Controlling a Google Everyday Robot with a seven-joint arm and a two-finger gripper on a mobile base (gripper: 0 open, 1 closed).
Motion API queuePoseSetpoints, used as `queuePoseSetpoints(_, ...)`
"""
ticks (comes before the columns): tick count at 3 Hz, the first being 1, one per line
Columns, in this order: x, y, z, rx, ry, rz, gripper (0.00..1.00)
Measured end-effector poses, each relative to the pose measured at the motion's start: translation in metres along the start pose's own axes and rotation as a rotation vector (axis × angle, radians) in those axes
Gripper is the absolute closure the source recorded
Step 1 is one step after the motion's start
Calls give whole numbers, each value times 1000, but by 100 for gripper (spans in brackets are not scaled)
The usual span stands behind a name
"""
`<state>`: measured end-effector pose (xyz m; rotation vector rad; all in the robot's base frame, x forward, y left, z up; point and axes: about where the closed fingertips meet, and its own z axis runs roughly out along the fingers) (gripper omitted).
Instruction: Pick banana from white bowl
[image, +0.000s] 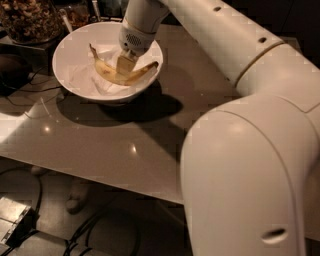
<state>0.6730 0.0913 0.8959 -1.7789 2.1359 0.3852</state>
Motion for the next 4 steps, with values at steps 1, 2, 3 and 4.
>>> queuePoseSetpoints(1,1,41,-44,32,-60,-85,100)
queuePoseSetpoints(2,3,75,-73,62,-66,-142,100)
queuePoseSetpoints(3,26,122,-101,73,-84,-168,100)
queuePoseSetpoints(4,29,123,-100,72,-81,-163,100)
